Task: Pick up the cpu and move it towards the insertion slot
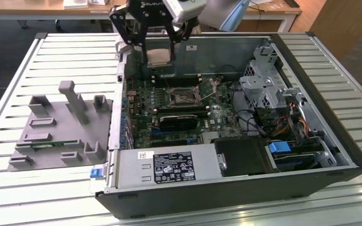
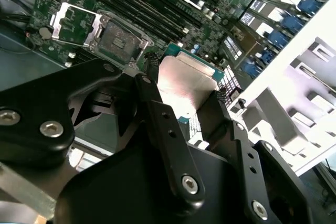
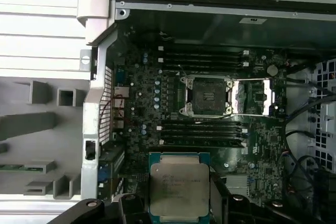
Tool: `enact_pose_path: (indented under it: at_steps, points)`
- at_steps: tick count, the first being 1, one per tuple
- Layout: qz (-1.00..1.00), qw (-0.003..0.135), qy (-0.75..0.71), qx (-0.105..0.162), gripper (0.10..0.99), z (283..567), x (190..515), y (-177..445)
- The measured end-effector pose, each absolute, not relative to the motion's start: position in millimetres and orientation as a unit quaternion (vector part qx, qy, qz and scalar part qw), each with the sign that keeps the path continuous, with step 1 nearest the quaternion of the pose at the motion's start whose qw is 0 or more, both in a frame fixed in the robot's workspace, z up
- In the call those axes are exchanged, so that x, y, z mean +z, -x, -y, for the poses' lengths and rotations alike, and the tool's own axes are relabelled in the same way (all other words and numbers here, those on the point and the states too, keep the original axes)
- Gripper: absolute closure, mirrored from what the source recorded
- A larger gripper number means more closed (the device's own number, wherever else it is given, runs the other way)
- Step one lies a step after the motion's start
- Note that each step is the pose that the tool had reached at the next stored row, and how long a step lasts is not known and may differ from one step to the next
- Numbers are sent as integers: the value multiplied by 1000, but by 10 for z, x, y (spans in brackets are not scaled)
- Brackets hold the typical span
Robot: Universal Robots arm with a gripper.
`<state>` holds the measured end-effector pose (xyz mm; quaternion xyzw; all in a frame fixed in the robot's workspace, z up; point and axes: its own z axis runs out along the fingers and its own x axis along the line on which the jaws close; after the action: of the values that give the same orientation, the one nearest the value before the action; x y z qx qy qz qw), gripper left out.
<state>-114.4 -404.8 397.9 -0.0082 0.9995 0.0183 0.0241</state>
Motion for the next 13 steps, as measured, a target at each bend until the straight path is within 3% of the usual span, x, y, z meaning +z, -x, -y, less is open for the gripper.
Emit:
enact_pose_path:
  at_steps: [13]
  points:
    - [-1000, 24, 8, 18, 549, 4037, 3976, 816]
